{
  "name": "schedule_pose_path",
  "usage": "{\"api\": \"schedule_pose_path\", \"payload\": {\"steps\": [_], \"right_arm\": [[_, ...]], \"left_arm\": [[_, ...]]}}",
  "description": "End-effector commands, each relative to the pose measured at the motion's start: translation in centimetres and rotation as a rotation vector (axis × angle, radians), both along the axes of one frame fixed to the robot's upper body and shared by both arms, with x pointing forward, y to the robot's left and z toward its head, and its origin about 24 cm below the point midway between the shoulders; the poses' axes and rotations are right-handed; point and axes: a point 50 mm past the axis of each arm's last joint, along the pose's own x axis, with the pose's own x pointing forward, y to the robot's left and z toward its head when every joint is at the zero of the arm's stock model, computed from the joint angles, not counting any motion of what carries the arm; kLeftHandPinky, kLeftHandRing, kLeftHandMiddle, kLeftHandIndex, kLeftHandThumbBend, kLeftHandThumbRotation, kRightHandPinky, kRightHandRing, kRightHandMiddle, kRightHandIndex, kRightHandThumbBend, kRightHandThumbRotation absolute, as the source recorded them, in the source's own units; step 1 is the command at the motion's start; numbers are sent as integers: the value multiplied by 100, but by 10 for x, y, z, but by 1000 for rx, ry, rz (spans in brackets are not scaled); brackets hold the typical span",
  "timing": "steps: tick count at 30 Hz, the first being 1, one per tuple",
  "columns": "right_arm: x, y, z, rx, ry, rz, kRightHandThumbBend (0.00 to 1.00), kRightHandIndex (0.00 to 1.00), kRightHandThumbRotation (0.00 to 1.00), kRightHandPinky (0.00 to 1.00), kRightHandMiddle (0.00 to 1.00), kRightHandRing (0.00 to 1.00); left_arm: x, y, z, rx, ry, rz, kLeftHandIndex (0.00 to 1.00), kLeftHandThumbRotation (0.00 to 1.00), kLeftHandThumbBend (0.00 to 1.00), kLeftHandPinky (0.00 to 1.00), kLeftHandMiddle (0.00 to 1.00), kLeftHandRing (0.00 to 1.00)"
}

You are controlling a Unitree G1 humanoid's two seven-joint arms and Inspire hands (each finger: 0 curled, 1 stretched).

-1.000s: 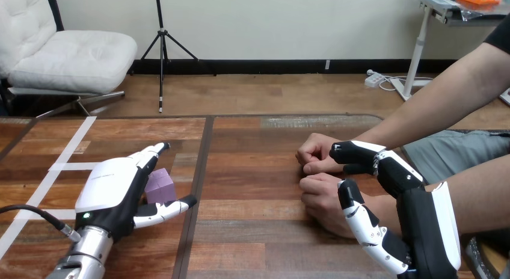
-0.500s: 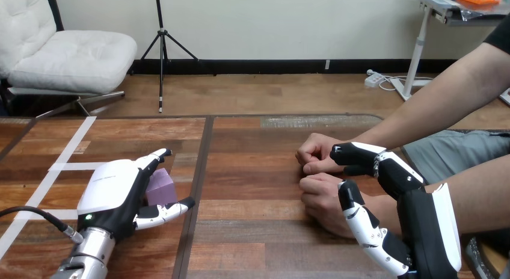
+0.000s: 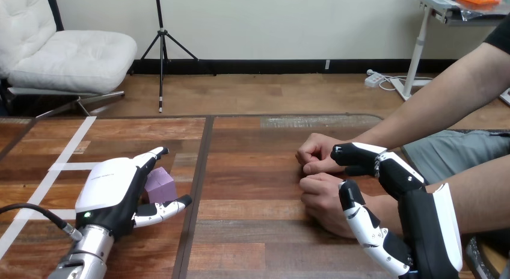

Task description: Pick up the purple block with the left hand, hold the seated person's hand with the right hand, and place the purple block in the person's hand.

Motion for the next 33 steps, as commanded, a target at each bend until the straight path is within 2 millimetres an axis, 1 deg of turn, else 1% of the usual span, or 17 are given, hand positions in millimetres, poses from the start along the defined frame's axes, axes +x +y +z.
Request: {"api": "schedule_pose_path", "payload": {"steps": [1,13,33], "right_arm": [[6,-1,18,-19,-94,7,33,68,50,64,69,68],[5,0,18,-6,-80,11,34,68,52,63,69,68],[4,0,18,-18,-84,8,34,68,51,62,69,68]], "left_arm": [[22,-8,20,0,-72,-17,88,59,64,77,86,83],[25,-9,20,40,-63,-28,90,61,64,80,88,86],[29,-14,21,63,-56,-33,92,61,64,82,90,88]]}}
